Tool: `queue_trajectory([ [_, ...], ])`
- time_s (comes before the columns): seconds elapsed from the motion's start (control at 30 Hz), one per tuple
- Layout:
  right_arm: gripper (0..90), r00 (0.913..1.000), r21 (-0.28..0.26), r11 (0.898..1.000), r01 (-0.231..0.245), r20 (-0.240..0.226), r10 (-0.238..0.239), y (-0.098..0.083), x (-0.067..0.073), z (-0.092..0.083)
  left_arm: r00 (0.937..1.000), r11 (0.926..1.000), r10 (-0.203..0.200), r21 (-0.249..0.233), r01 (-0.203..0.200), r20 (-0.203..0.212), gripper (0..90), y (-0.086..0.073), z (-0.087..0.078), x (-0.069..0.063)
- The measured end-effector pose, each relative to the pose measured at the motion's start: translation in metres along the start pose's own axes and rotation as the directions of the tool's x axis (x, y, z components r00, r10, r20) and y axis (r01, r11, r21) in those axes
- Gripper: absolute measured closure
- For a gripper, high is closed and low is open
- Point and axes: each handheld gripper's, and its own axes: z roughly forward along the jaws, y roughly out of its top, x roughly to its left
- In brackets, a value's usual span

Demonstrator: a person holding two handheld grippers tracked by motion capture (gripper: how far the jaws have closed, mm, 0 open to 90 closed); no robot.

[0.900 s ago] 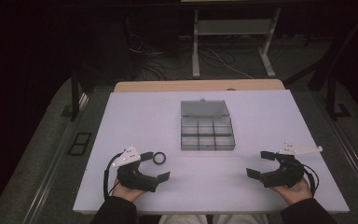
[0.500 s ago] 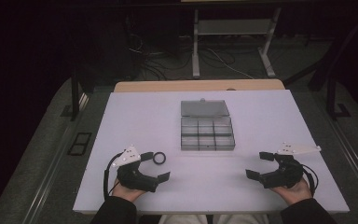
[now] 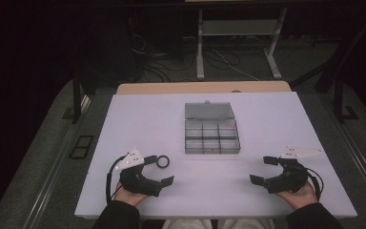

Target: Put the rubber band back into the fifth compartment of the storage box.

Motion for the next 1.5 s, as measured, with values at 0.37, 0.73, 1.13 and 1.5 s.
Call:
queue_trajectory([
  [0.37,0.3,0.9999,0.018,1.0,0.002,-0.016,-0.002,-0.001,0.0,0.004,1.0,0.9998,-0.001,0.017,0.001,-0.009,0.0,0.005,-0.003,-0.002],
  [0.73,0.3,0.9998,0.018,1.0,0.0,-0.022,0.0,-0.001,0.001,0.004,0.9999,0.9991,0.005,0.043,-0.004,-0.016,0.0,0.014,-0.008,0.001],
  [1.13,0.3,0.9997,0.03,1.0,0.004,-0.022,-0.003,-0.001,0.001,0.005,0.9996,0.9983,-0.004,0.058,0.005,-0.026,0.0,0.021,-0.012,0.008],
  [1.5,0.3,0.9997,0.036,0.999,0.008,-0.025,-0.007,-0.002,0.001,0.006,0.999,0.9966,-0.013,0.081,0.017,-0.044,0.0,0.025,-0.016,0.018],
])
